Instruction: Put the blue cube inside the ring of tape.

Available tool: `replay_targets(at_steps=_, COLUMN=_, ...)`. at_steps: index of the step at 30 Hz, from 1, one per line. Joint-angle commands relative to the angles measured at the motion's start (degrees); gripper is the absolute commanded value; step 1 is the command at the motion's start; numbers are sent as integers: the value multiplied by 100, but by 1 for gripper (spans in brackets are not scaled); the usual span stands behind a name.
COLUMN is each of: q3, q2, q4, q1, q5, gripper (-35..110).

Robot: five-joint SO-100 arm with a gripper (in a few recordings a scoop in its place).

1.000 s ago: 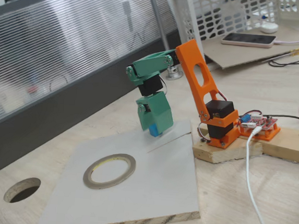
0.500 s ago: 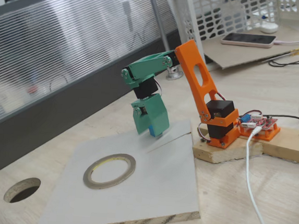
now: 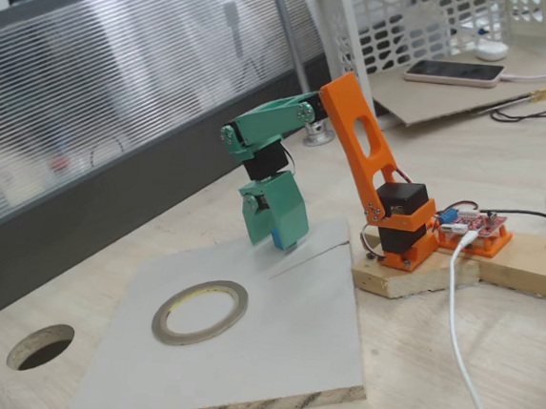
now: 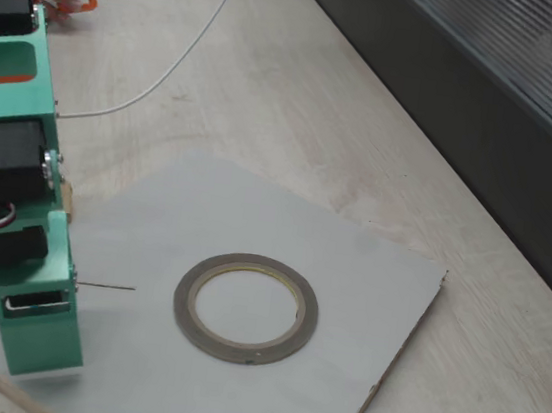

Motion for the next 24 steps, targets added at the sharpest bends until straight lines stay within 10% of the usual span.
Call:
replay_targets(at_steps=1, q3=35, q2=158, q4=18, q1=0, q5=44, gripper=58)
replay_targets(at_steps=12, q3=35, q2=158, q4=53, q1=0, q5=70, gripper=57)
replay_targets(at_steps=24, q3=-35, q2=158, q4=-9, q1=0, q5=79, gripper=25)
